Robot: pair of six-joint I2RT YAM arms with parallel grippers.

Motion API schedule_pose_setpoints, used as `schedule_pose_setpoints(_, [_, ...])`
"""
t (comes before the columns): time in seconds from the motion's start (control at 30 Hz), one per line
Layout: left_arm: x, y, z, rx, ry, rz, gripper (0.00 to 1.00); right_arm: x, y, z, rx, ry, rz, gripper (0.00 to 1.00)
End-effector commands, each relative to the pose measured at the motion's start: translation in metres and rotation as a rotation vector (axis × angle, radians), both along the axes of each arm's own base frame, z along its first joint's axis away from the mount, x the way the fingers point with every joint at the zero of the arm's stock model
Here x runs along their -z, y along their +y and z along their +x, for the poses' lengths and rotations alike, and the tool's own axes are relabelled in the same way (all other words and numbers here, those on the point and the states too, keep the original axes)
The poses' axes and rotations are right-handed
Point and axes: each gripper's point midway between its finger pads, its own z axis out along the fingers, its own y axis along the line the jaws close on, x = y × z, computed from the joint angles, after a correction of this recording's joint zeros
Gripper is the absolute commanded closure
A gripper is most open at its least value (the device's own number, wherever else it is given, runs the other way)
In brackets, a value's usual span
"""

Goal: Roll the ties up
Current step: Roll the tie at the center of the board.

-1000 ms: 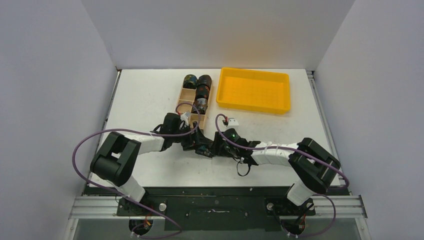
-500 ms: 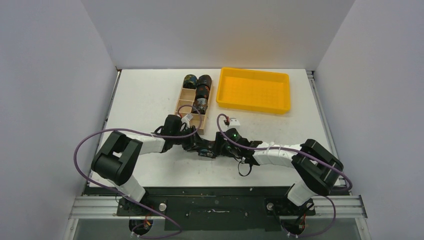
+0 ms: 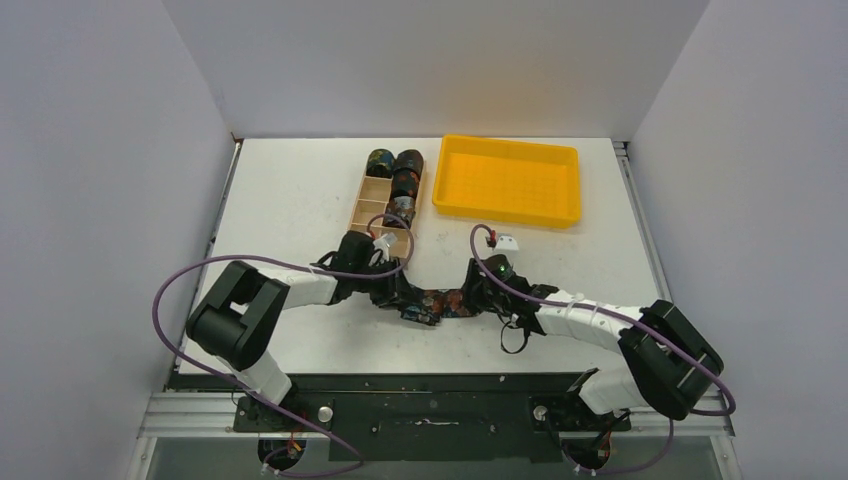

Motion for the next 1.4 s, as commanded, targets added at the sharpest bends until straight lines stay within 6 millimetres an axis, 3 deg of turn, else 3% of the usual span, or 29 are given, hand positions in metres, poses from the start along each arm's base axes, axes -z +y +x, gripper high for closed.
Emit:
schedule_pose_setpoints(0.0, [-0.007, 0.001, 0.006, 0.038, -0.053, 0.104, 0.88, 0.023, -0.014, -0.019, -0.004, 0.049, -0.042, 0.54])
schedule_pose_setpoints(0.3, [-0.017, 0.008, 0.011, 0.097, -0.118, 0.363, 0.9, 0.041, -0.032, -0.061, 0.007, 0.101, -0.029, 0.58])
schedule_pose_setpoints(0.47, [-0.022, 0.015, 0.018, 0.099, -0.171, 0.543, 0.95, 0.045, -0.036, -0.074, 0.016, 0.112, -0.036, 0.57])
schedule_pose_setpoints(0.9, [-0.039, 0.062, 0.023, 0.137, -0.316, 1.15, 1.0, 0.013, -0.048, -0.078, 0.044, 0.026, -0.025, 0.5])
schedule_pose_setpoints(1.1, [-0.05, 0.057, 0.028, 0.13, -0.397, 1.367, 1.0, 0.009, -0.047, -0.091, 0.034, 0.019, 0.023, 0.5])
schedule_pose_setpoints(1.37, [-0.071, 0.032, 0.028, 0.102, -0.51, 1.525, 1.0, 0.014, -0.044, -0.106, 0.024, 0.014, 0.042, 0.5])
